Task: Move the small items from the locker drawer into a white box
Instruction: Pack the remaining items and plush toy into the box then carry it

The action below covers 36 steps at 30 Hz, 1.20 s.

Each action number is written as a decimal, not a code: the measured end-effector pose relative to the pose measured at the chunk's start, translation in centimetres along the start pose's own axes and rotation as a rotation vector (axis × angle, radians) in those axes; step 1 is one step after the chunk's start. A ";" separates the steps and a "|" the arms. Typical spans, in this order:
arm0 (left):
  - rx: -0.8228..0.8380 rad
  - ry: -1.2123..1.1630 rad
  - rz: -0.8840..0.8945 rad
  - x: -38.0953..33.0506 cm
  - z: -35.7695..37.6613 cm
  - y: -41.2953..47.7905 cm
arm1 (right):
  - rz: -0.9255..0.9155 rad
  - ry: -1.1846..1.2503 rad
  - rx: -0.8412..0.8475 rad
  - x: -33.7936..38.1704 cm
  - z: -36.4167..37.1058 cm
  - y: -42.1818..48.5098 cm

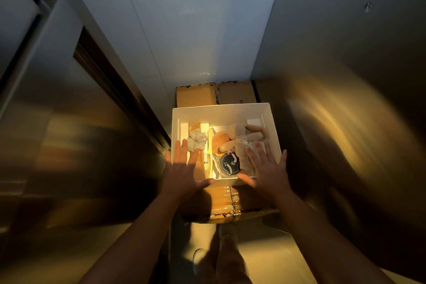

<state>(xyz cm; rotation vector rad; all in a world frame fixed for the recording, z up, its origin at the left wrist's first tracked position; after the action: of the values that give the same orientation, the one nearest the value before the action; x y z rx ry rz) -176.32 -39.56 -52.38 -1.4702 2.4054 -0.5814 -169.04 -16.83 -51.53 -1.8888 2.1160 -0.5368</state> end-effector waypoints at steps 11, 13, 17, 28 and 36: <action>-0.110 0.006 -0.026 1.1 -2.6 4.7 | -0.029 -0.100 -0.038 -1.0 -2.5 6.2; -0.120 0.017 -0.035 1.4 -2.9 5.5 | -0.031 -0.114 -0.038 -1.0 -2.9 7.2; -0.132 0.052 -0.026 1.6 -3.6 6.5 | -0.037 -0.107 -0.057 -1.2 -3.5 8.4; -0.119 0.044 -0.035 2.3 -5.7 10.7 | -0.037 -0.076 -0.088 -2.1 -5.6 12.8; -0.143 0.040 -0.014 2.8 -6.9 13.5 | -0.043 -0.051 -0.116 -2.6 -6.9 15.4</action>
<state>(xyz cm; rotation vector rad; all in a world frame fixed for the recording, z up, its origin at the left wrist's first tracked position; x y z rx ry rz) -191.12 -35.21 -52.63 -1.5464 2.5157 -0.4546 -185.46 -12.11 -52.16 -1.9913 2.1206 -0.3778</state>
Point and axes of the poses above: each hand's wrist, its own y-axis towards the middle knuckle, its own z-axis out of the palm, x = y × z, the point moved 4 cm from there along y, towards the middle knuckle, and after that the axes turned 10 degrees about x, right-handed, at the moved point
